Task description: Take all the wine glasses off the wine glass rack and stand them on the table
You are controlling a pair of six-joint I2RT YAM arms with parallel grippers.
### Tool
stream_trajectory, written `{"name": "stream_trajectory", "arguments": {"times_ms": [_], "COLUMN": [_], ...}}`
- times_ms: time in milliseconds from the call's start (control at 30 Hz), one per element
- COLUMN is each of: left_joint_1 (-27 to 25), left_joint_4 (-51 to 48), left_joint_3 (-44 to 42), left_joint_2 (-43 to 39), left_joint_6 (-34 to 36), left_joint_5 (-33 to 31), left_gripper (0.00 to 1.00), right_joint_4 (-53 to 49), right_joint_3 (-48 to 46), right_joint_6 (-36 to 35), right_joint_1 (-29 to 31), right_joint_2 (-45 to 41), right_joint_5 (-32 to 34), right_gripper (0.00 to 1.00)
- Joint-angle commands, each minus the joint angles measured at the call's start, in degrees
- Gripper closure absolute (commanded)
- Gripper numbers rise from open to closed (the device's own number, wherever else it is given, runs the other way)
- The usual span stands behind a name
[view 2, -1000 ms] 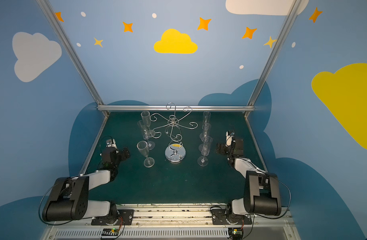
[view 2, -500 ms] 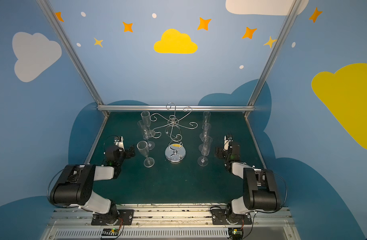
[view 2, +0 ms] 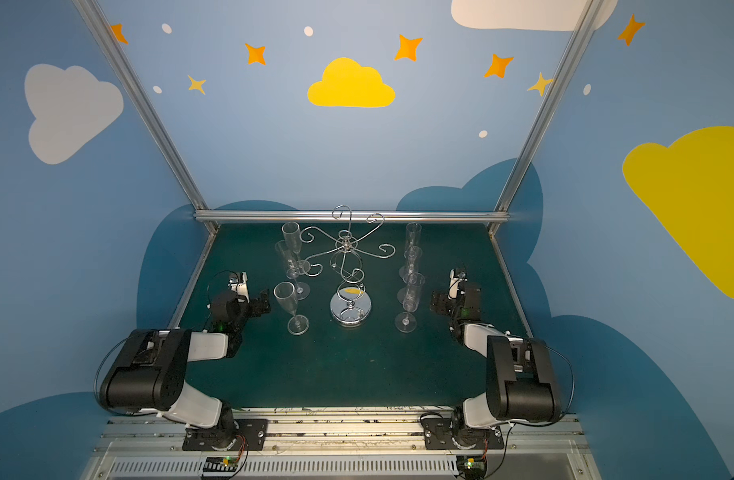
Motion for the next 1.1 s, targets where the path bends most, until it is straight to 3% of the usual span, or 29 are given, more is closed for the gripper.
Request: {"name": "stream_trajectory", "arguments": {"times_ms": [0, 1067], "left_joint_1": [-0.15, -0.11], "left_joint_4": [1.28, 1.26], "left_joint_3": [-0.26, -0.22], "left_joint_2": [-0.62, -0.61], "left_joint_6": [0.74, 0.74], "left_joint_5": [0.35, 0.29], "left_gripper": [0.01, 0.01], "right_joint_4": [0.45, 0.40], "right_joint_3": [0.67, 0.66], "right_joint_6": [0.62, 0.67], "right_joint_1": [0.41, 0.30], "right_joint_2": [-0.78, -0.78], "right_joint_5": [0.77, 0.55], "right_gripper": [0.09, 0.09]}}
